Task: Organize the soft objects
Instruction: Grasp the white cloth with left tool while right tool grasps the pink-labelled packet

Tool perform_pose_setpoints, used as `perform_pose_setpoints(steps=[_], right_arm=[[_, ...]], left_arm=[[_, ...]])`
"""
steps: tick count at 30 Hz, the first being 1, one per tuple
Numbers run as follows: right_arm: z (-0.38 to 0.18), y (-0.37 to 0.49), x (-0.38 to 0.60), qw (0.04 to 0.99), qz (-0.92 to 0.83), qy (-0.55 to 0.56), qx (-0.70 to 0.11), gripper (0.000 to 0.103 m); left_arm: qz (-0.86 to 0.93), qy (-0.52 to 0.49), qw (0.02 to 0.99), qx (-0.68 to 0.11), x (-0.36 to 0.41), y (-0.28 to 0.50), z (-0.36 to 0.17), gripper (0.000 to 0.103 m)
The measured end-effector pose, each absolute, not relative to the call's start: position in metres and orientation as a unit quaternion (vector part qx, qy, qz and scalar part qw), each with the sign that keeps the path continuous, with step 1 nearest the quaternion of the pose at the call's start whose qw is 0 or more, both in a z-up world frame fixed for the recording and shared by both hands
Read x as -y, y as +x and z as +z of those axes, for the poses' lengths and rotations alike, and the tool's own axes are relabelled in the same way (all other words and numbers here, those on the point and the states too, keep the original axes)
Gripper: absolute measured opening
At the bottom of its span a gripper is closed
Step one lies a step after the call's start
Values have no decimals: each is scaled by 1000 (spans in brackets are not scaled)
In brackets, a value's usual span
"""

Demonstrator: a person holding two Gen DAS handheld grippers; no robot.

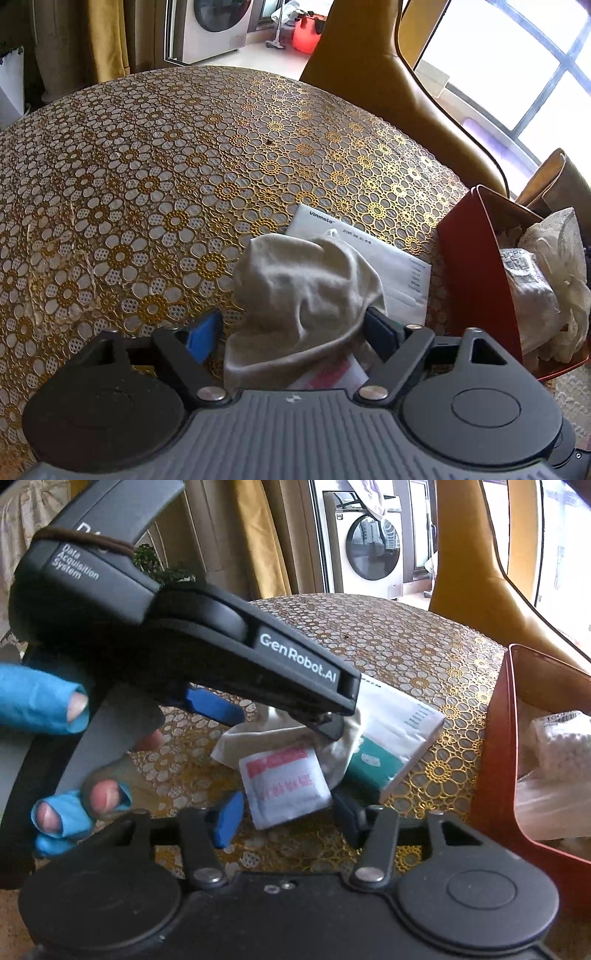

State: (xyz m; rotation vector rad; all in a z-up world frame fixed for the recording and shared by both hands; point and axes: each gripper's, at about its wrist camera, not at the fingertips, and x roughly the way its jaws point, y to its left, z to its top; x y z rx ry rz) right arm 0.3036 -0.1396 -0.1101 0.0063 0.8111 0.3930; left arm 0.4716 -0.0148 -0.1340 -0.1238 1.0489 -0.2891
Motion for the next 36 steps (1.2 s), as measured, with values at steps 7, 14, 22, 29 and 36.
perform_pose_setpoints(steps=[7,14,22,29,36], right_arm=[[-111,302,146,903,181,15,-389,25],[-106,297,150,910,179,17,-374,2],[-92,279,156,919,199,16,-340,0],[-89,275,154,905,229,-5,-358,24],[-91,278,136,897,248,-19,-365,63]], left_arm=[[-150,-76,854,-492,9,464,-129,41],[-144,-95,860,-480,-4,449,-121,17],[-117,-111,870,-466,-31,431,-108,15],[-105,-122,868,-469,-45,418,-103,15],[-104,-144,857,-483,-48,419,-107,14]])
